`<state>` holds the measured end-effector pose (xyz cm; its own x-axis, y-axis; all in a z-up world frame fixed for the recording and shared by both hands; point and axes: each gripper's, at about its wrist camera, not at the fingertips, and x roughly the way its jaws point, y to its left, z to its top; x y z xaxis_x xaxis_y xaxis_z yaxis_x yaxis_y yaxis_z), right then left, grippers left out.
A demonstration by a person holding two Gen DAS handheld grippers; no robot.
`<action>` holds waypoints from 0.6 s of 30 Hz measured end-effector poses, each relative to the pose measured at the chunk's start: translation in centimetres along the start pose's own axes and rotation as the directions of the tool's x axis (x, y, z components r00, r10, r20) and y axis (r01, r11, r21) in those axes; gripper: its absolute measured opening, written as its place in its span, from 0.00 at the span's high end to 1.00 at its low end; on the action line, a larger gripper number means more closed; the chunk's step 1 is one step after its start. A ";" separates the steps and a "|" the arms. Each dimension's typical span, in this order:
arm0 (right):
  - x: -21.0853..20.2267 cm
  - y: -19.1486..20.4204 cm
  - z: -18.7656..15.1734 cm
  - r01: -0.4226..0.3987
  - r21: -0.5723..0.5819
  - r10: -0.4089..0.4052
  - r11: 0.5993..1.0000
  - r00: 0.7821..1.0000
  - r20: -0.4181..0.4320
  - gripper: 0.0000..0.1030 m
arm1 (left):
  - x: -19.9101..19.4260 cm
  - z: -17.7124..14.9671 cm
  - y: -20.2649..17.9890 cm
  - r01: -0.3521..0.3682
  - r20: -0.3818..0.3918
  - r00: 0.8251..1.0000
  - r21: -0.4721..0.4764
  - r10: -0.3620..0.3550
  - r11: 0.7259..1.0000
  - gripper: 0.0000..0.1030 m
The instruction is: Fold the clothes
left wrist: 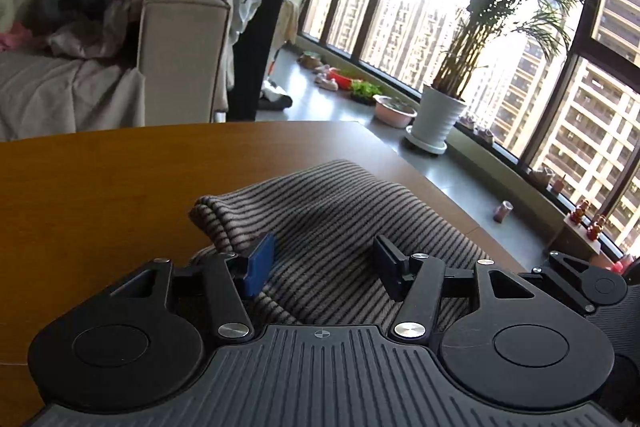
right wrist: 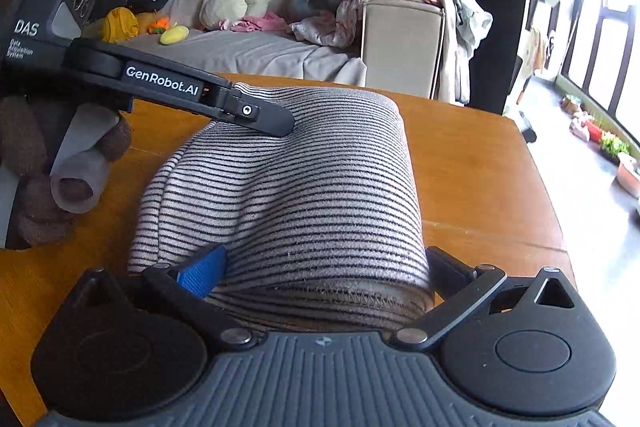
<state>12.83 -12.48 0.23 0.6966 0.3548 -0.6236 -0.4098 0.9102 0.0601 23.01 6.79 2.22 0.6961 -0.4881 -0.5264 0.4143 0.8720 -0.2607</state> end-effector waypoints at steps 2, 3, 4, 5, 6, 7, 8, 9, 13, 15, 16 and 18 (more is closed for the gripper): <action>0.0 -1.6 -0.1 -0.054 0.090 0.057 0.994 0.998 -0.024 0.00 | 0.0 -0.1 -0.1 -0.004 0.002 1.000 -0.001 0.004 1.000 0.41; 0.0 -2.6 -0.1 -0.088 0.128 0.092 0.988 0.995 -0.026 0.00 | -0.1 0.0 -0.1 -0.004 0.001 1.000 0.000 0.004 1.000 0.41; 0.0 -3.5 -0.1 -0.121 0.166 0.127 0.979 0.991 -0.027 0.00 | -0.1 -0.1 -0.1 -0.004 0.002 1.000 0.001 0.004 1.000 0.41; -0.1 -3.6 -0.2 -0.135 0.158 0.142 0.978 0.989 -0.034 0.00 | -0.2 -0.1 0.0 -0.003 0.004 1.000 0.002 0.003 1.000 0.41; -0.3 -3.5 -0.4 -0.146 0.143 0.153 0.979 0.987 -0.041 0.00 | -0.2 -0.2 0.1 0.000 0.006 1.000 0.000 0.000 1.000 0.41; -0.5 -3.4 -0.5 -0.156 0.128 0.164 0.979 0.985 -0.049 0.00 | -0.2 -0.2 0.2 0.006 0.008 1.000 -0.005 -0.006 1.000 0.41; -0.7 -3.3 -0.7 -0.167 0.113 0.175 0.979 0.983 -0.056 0.00 | -0.1 -0.2 0.4 0.011 0.011 1.000 -0.012 -0.011 1.000 0.41; -0.9 -3.2 -0.8 -0.179 0.098 0.185 0.979 0.981 -0.064 0.00 | 0.0 -0.1 0.5 0.017 0.014 1.000 -0.018 -0.017 1.000 0.41; -3.0 -4.3 -0.4 -0.183 0.155 0.184 0.971 0.983 0.010 0.00 | -0.1 -0.5 1.1 0.039 0.036 0.999 -0.039 -0.037 0.999 0.41; -3.9 -5.5 0.7 -0.191 0.218 0.178 0.957 0.981 0.078 0.00 | -0.2 -0.8 1.3 0.049 0.052 0.998 -0.045 -0.046 0.998 0.41; -4.0 -6.1 1.3 -0.187 0.245 0.166 0.951 0.981 0.105 0.00 | -0.2 -1.0 1.4 0.054 0.060 0.997 -0.048 -0.051 0.997 0.41; -4.0 -7.1 2.5 -0.177 0.298 0.136 0.938 0.979 0.155 0.00 | -0.2 -1.2 1.6 0.067 0.072 0.995 -0.055 -0.063 0.996 0.41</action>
<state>14.42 -19.85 4.30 0.7172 0.5039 -0.4814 -0.3321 0.8544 0.3996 22.83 8.39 0.96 0.7091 -0.5434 -0.4493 0.4268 0.8380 -0.3399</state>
